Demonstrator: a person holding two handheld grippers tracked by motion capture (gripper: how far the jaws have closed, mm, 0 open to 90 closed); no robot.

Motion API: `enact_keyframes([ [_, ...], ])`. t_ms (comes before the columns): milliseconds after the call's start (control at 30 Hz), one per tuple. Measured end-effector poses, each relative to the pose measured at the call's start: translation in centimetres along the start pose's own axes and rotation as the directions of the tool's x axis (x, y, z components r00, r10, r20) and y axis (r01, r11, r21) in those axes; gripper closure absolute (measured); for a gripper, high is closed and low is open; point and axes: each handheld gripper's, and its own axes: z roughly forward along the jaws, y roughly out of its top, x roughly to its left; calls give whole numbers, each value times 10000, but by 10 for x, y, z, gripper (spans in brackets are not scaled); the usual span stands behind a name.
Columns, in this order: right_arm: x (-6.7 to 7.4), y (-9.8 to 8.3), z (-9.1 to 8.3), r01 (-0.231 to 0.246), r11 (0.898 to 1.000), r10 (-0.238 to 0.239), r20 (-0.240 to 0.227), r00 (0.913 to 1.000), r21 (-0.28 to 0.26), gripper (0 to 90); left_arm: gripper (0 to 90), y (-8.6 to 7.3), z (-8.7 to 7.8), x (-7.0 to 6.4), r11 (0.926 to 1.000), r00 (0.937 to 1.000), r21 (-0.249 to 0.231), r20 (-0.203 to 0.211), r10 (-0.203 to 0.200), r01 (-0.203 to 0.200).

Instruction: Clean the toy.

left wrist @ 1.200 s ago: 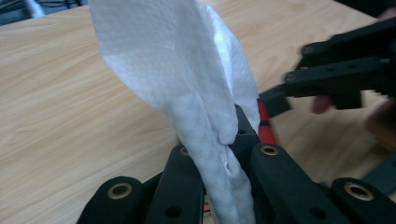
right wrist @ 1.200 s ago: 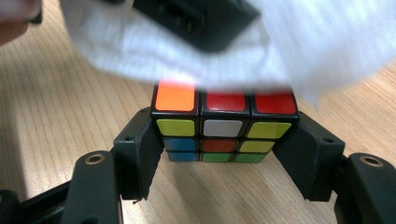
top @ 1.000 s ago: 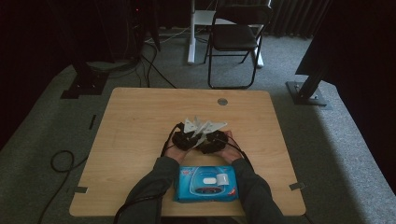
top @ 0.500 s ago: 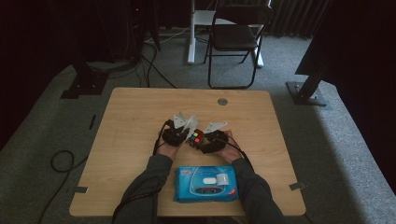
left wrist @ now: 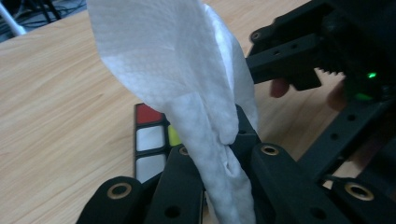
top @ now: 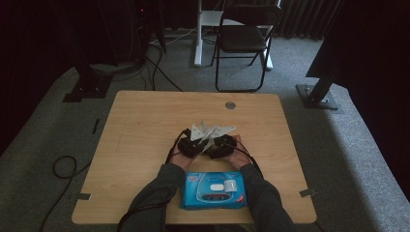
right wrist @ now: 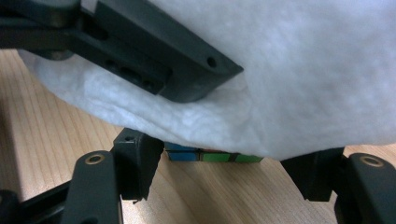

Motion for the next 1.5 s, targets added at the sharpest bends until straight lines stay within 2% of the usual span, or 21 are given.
enact_keyframes([
  [200, -1, -1, 0, -86, 10000, 86, 151, 9998, -15, 341, 867, -5, -8, 18, 9986, 9957, 117, -775, -511, 521],
  [233, -2, -1, -1, -117, 9999, 117, 182, 9998, -15, 341, 868, -5, -9, 20, 9988, 9948, 196, -918, -438, 458],
  [400, -5, -2, -2, -375, 9993, 376, 390, 9985, -37, 338, 868, -10, -14, 25, 9981, 9934, 359, -1050, -460, 500],
  [567, -7, -5, -6, -513, 9987, 513, 294, 9982, -28, 296, 867, -17, -18, 30, 9954, 9902, 325, -1096, -863, 903],
  [700, -9, -5, -12, -485, 9987, 489, 290, 9984, -148, 293, 867, -23, -21, 32, 9937, 9886, 505, -1184, -932, 997],
  [800, -9, -5, -16, -303, 9993, 307, 199, 9993, -208, 341, 867, -27, -22, 32, 9930, 9873, 628, -1299, -913, 1000],
  [867, -8, -5, -17, -257, 9995, 260, 166, 9995, -173, 341, 867, -30, -22, 33, 9910, 9868, 645, -1198, -1090, 1173],
  [1067, -8, -8, -19, -295, 9991, 294, -28, 9996, -312, 340, 867, -35, -19, 31, 9896, 9890, 792, -968, -1119, 1198],
  [1267, -8, -5, -26, -390, 9956, 379, -137, 9992, -853, 306, 867, -34, -14, 24, 9910, 9938, 931, -644, -904, 962],
  [1367, -10, 0, -30, -503, 9910, 476, -245, 9986, -1239, 340, 867, -32, -11, 21, 9917, 9972, 1059, -267, -703, 728],
  [1500, -16, 7, -30, -761, 9861, 771, 11, 9970, -1478, 390, 867, -30, -7, 18, 9912, 9980, 1163, -152, -616, 630],
])
